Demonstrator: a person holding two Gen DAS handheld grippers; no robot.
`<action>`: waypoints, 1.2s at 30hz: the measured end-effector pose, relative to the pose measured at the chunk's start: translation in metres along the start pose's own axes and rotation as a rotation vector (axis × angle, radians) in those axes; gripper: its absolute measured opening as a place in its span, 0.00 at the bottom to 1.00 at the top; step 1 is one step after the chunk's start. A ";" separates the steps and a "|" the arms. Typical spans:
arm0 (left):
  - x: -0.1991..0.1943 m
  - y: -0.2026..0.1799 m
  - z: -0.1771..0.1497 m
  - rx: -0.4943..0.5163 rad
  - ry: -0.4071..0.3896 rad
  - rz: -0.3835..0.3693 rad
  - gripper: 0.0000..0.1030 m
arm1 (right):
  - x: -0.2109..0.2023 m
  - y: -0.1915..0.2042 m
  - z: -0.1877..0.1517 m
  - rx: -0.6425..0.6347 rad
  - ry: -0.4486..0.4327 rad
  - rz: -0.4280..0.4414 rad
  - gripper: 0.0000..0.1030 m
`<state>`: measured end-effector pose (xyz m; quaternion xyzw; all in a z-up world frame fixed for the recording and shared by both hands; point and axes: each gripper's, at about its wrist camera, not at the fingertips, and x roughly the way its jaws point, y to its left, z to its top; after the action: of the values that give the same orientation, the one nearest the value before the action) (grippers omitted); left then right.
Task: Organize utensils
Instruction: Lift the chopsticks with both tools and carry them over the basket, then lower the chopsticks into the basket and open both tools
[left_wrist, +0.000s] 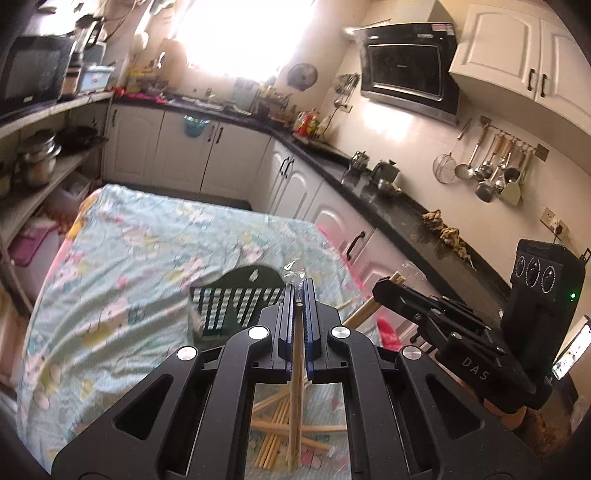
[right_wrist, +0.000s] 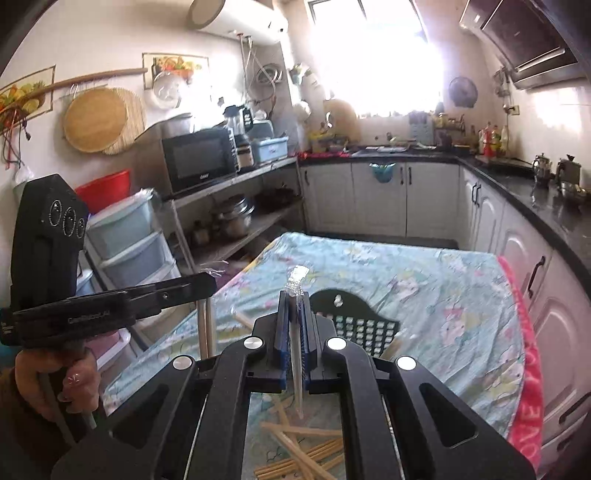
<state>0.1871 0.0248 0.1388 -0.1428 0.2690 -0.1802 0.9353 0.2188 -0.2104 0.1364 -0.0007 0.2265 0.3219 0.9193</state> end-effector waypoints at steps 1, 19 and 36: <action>0.000 -0.003 0.004 0.008 -0.009 0.002 0.02 | -0.002 -0.002 0.002 0.003 -0.009 -0.005 0.05; 0.007 -0.021 0.064 0.041 -0.128 0.001 0.02 | -0.023 -0.032 0.047 0.016 -0.159 -0.093 0.05; 0.025 -0.003 0.094 -0.004 -0.199 0.026 0.02 | -0.012 -0.040 0.064 0.008 -0.231 -0.116 0.05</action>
<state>0.2585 0.0274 0.2053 -0.1585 0.1772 -0.1522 0.9593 0.2611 -0.2395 0.1928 0.0267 0.1199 0.2651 0.9564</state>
